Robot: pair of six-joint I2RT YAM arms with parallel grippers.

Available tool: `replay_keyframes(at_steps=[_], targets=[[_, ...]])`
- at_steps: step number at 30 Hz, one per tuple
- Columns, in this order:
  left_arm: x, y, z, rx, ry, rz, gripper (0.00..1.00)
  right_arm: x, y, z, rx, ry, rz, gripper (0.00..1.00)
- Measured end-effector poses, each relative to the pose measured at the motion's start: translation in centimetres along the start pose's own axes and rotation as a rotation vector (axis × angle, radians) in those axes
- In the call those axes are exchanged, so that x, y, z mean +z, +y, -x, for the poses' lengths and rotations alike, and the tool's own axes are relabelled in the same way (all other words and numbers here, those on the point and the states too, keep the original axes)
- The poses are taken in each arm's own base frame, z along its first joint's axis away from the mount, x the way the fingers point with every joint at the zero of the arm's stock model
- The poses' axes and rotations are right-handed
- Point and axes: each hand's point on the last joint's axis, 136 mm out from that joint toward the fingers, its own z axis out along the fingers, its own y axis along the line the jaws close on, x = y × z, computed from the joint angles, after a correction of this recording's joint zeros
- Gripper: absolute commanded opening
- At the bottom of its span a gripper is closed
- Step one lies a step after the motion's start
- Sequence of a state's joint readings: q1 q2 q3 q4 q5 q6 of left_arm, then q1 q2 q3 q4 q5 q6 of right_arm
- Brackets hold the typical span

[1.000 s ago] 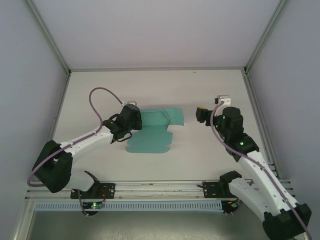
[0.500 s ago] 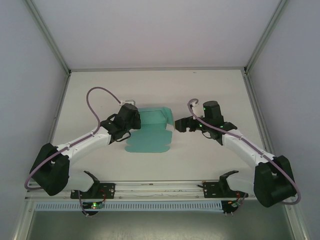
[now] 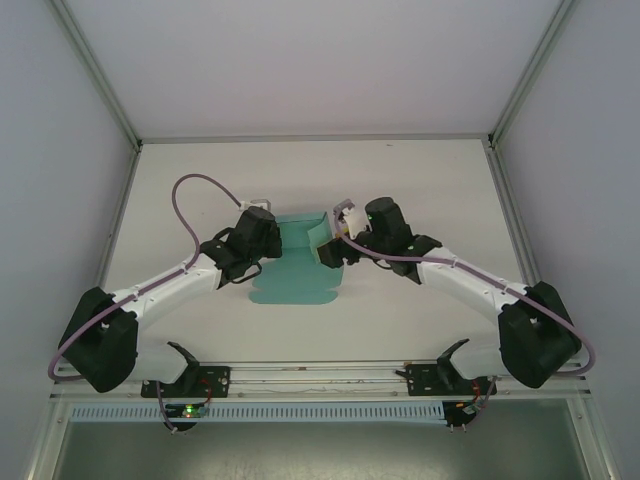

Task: Assemble paper box

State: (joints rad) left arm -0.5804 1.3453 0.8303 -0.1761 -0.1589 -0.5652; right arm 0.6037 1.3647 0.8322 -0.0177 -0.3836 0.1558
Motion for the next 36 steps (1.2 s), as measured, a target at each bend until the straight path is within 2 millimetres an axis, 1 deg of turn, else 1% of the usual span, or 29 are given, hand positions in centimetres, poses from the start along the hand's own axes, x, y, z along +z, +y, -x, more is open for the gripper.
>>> replay_keyframes(at_steps=[6,7,10,11,12,14,17,21,23,29,33,35,36], targets=[[-0.4,0.2,0.5,-0.005,-0.018,0.005,0.0,1.6,-1.4,0.8,-0.04,-0.006,-0.158,0.64],[-0.3,0.3,0.5,-0.006,-0.019,0.009,0.0,1.9,-1.7,0.9,-0.04,-0.007,-0.18,0.61],[-0.3,0.6,0.6,-0.009,-0.023,0.019,0.0,2.8,-2.4,1.1,-0.033,-0.015,-0.22,0.4],[-0.3,0.8,0.6,-0.009,-0.025,0.027,0.0,3.1,-2.7,1.1,-0.029,-0.018,-0.239,0.3],[-0.3,0.9,0.5,-0.008,-0.025,0.034,0.0,3.3,-3.0,1.1,-0.023,-0.022,-0.258,0.23],[-0.3,1.1,0.4,-0.008,-0.021,0.04,0.0,3.6,-3.7,1.1,-0.018,-0.03,-0.308,0.15],[-0.3,1.1,0.4,-0.012,-0.022,0.042,0.0,3.8,-4.3,1.5,-0.021,-0.052,-0.412,0.09],[-0.4,1.2,0.5,-0.039,-0.027,0.053,0.0,3.9,-5.1,2.0,0.007,-0.085,-0.578,0.02],[-0.4,1.0,0.7,-0.053,-0.026,0.069,0.0,4.0,-5.7,2.2,0.039,-0.096,-0.664,0.0],[0.0,0.0,1.1,-0.121,-0.014,0.088,0.0,3.4,-7.7,2.5,0.128,-0.115,-0.89,0.0],[0.1,-0.6,0.8,-0.159,0.001,0.068,0.0,2.7,-8.4,2.5,0.164,-0.106,-0.972,0.0],[0.1,-0.9,0.9,-0.163,0.001,0.064,0.0,2.7,-8.4,2.7,0.152,-0.104,-0.983,0.0],[0.2,-1.0,0.9,-0.162,0.003,0.062,0.0,2.8,-8.5,2.7,0.133,-0.099,-0.978,0.04]])
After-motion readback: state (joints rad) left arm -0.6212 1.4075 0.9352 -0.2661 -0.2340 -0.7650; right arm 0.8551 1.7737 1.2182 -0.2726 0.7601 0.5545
